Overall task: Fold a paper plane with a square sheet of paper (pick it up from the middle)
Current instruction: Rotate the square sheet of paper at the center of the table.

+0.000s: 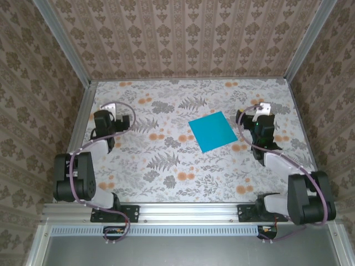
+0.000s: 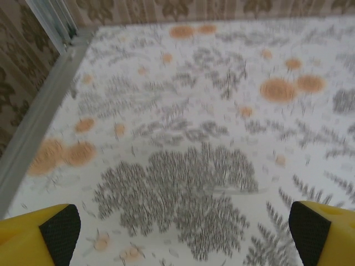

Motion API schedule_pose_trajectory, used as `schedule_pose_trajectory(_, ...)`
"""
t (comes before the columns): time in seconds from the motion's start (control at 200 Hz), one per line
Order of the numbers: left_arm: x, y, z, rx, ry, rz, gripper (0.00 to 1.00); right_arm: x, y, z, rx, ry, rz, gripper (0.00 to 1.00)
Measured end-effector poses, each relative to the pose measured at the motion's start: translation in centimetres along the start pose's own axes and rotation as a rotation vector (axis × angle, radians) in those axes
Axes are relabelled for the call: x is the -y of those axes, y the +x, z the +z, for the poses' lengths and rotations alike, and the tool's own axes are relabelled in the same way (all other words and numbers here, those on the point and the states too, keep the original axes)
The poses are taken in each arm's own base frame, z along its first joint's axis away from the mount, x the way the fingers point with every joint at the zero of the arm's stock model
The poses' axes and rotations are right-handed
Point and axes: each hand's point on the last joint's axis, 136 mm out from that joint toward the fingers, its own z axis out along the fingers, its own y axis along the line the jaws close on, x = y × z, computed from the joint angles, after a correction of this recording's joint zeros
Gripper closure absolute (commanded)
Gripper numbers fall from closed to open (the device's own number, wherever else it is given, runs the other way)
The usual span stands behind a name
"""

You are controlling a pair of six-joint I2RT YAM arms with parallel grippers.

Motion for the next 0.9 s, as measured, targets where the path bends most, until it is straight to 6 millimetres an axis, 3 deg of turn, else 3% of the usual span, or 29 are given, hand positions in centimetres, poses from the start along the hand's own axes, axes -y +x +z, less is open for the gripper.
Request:
schedule_pose_trajectory(0.13,0.0,-2.4,-2.0,0.02,0.008,-0.073,0.0,-1.0,-4.1,-0.5,-0.033,-0.013,0.122,0.0)
schedule_pose_trajectory(0.23,0.4,-2.9,-3.7,0.001,0.033,-0.144,0.0,-2.4,-4.6,-0.5,-0.113,-0.053,0.182,0.0)
schedule_pose_trajectory(0.295,1.0,-3.2,-4.7,-0.018,0.058,-0.18,0.0,-3.7,-3.8,-0.4,-0.187,-0.083,0.196,0.0)
schedule_pose_trajectory(0.475,3.2,-4.1,-7.5,-0.053,0.144,-0.229,0.0,-8.7,1.5,0.5,-0.46,-0.133,0.166,0.0)
schedule_pose_trajectory(0.555,4.0,-4.1,-8.7,-0.073,0.184,-0.265,0.0,-10.6,5.2,0.5,-0.587,-0.14,0.156,0.0)
schedule_pose_trajectory(0.71,5.0,-3.0,-9.6,-0.15,0.232,-0.318,0.0,-13.1,12.0,-1.1,-0.815,-0.126,0.13,0.0)
schedule_pose_trajectory(0.9,5.8,-2.8,-10.5,-0.21,0.275,-0.341,0.0,-16.4,15.3,-3.3,-0.93,-0.132,0.088,0.0)
